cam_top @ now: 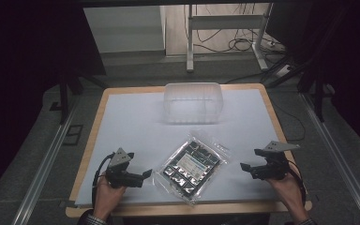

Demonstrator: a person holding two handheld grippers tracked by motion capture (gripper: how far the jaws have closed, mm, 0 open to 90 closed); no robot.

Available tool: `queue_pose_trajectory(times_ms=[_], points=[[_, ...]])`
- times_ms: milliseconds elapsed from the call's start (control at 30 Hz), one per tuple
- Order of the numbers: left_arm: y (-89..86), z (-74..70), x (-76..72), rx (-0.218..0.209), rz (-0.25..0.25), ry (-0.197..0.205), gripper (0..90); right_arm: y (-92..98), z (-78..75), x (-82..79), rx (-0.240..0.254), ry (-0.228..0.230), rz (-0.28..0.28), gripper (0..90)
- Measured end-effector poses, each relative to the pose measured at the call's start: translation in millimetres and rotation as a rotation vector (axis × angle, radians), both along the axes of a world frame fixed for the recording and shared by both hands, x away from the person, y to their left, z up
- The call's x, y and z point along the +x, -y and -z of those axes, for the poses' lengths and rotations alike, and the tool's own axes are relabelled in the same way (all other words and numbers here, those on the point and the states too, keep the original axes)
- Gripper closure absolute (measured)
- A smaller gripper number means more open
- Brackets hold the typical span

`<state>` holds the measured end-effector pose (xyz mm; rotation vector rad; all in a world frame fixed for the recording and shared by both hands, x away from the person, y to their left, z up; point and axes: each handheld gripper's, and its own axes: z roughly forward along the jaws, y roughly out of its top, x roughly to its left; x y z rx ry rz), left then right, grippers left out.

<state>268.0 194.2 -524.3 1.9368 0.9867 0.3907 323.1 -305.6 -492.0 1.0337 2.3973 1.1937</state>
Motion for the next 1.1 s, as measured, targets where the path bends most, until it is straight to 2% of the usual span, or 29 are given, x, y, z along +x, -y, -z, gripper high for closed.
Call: queue_pose_trajectory(times_ms=[133, 300, 533, 667, 700, 967, 1100], points=[[-0.4, 0.3, 0.2, -0.007, 0.006, 0.008, 0.4, -1.5, 2.0, 0.7, -0.011, -0.002, -0.011, 10.4], [0.5, 1.6, 0.5, 0.019, 0.010, 0.003, 0.0, -6.1, 5.0, 1.2, -0.040, -0.009, -0.023, 9.1], [1.5, 1.7, 0.6, 0.034, 0.007, -0.006, 0.0, -5.3, 5.4, 1.8, -0.037, -0.015, -0.024, 8.4], [2.5, 1.9, 0.2, 0.038, 0.008, -0.010, 0.0, -7.3, 5.6, 1.6, -0.047, 0.002, -0.047, 8.3], [2.9, 1.9, 0.3, 0.045, 0.009, -0.007, 0.0, -8.9, 5.6, 1.7, -0.062, 0.017, -0.061, 8.4], [3.3, 2.5, 0.2, 0.047, 0.014, -0.009, 0.0, -14.7, 3.2, 4.6, -0.078, 0.042, -0.069, 8.3], [3.1, 2.6, 0.3, 0.045, 0.013, -0.009, 0.0, -18.4, 0.6, 7.3, -0.075, 0.040, -0.067, 8.0]])
